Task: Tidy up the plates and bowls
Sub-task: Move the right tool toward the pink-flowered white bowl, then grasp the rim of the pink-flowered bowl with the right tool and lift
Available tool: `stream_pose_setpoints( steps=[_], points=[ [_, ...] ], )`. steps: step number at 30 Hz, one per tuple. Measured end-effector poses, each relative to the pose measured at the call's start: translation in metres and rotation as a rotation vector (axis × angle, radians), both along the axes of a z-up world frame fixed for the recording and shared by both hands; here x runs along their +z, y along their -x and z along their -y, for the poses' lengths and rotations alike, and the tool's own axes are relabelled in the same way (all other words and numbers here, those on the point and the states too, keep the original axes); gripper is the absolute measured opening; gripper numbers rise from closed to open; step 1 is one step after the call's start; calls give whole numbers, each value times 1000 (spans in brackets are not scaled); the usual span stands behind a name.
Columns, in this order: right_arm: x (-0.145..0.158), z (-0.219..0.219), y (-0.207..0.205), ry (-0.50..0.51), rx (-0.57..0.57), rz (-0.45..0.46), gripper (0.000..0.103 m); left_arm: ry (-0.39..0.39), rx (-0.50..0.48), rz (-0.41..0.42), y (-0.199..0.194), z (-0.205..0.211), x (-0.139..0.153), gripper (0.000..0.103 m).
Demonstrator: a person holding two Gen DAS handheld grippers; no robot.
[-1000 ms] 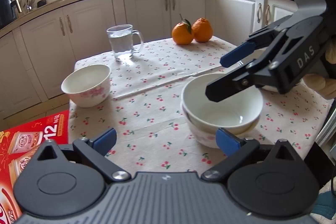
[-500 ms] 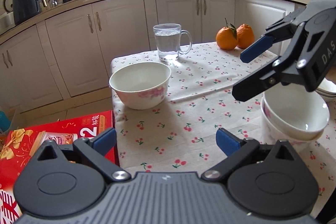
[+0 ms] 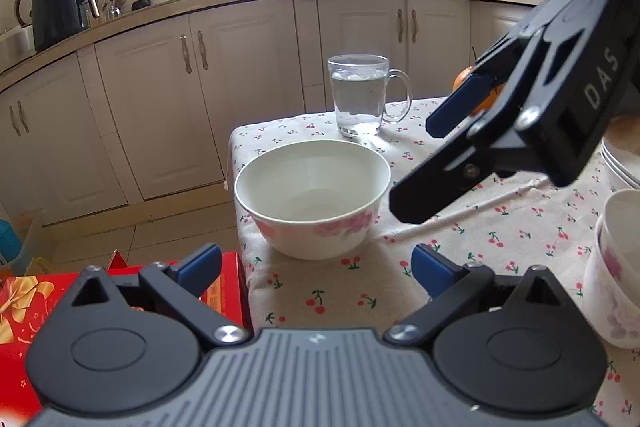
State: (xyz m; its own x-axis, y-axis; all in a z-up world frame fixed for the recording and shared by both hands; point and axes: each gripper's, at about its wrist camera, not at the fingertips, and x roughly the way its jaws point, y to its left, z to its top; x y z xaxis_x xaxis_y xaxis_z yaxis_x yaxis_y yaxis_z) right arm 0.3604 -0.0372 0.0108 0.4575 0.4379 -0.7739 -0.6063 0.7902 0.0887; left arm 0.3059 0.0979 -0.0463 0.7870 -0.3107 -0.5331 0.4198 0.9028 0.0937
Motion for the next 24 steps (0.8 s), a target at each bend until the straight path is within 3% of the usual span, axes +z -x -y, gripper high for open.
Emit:
stream_pose_setpoints(
  steps=[14,24],
  points=[
    [-26,-9,-72,-34,-34,-91,100,36,-23,2,-35,6,-9,100],
    [-32,-11,-85,-78,-43,-120,82,14,-34,11,-40,11,-11,98]
  ],
)
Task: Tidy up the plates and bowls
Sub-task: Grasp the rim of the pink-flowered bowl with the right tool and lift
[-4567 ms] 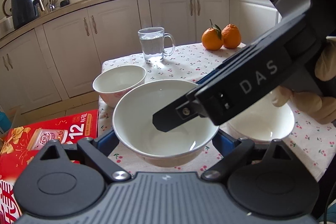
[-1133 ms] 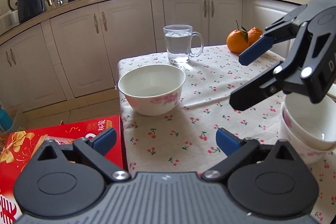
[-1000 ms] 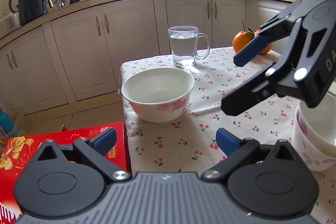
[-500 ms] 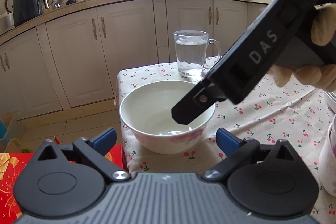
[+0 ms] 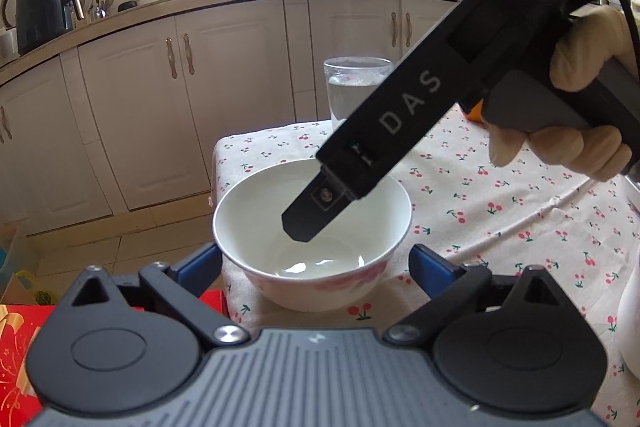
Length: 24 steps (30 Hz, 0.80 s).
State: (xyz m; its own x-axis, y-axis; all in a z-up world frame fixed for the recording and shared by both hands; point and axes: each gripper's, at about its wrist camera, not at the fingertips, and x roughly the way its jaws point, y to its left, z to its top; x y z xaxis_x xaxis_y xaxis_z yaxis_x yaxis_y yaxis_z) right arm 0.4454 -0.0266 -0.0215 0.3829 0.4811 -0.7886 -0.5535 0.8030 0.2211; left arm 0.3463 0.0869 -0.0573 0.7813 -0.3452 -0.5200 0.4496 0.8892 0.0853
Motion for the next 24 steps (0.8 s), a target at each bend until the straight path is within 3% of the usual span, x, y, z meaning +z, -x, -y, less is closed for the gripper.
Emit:
stream_pose_setpoints(
  steps=[8,24],
  points=[
    [-3,0,-3,-17,-13,-9,75,31,4,-7,-2,-5,0,97],
    [-5,2,-4,-29,-15,-20,74,59,2,-23,-6,-7,0,93]
  ],
)
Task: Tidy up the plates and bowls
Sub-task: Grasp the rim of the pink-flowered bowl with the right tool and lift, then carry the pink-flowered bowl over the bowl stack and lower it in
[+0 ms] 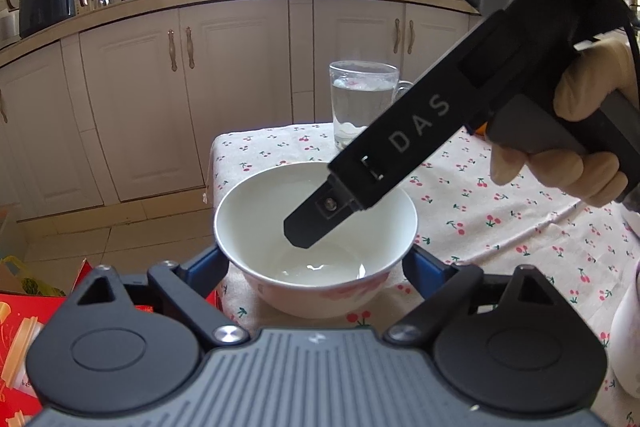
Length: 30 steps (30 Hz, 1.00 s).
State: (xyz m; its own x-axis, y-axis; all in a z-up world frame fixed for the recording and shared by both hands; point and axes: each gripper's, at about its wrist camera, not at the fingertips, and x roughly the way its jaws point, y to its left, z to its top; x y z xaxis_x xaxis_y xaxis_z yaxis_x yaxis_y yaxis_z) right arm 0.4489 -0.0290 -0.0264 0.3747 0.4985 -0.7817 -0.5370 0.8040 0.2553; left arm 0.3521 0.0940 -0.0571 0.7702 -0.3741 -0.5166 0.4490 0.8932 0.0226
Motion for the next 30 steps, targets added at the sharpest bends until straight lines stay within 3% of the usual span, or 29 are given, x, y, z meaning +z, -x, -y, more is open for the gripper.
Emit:
stream_pose_setpoints(
  steps=[15,23,30],
  points=[
    [3,4,8,-30,-17,-15,71,-10,-10,-9,9,2,5,93],
    [14,22,32,-92,-29,-57,71,-51,-44,2,38,14,22,93],
    [34,39,68,-113,-38,-35,71,-77,-63,14,71,28,40,93]
  ],
)
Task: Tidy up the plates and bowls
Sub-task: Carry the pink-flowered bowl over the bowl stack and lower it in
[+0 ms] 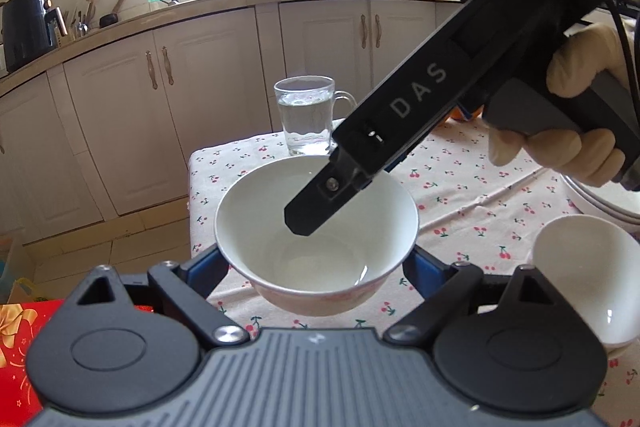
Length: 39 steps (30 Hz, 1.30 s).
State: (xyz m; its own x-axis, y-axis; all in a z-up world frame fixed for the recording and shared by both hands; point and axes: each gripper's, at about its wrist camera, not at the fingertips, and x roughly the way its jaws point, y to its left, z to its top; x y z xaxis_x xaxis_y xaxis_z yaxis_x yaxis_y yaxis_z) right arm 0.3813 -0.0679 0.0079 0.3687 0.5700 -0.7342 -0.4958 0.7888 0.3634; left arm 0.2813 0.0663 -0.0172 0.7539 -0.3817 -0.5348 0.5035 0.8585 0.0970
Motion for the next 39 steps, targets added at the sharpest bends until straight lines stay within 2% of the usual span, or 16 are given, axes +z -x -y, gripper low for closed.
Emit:
stream_pose_setpoints(
  steps=[11,19,27,39],
  points=[
    [30,35,67,-26,-7,46,71,-23,-31,9,53,25,29,93],
    [47,56,111,-17,-5,86,71,1,-50,17,87,42,44,93],
    [51,78,145,11,-28,102,71,0,-91,5,107,64,44,93],
    [33,103,169,45,-76,90,71,12,-136,-65,112,86,26,93]
  ],
)
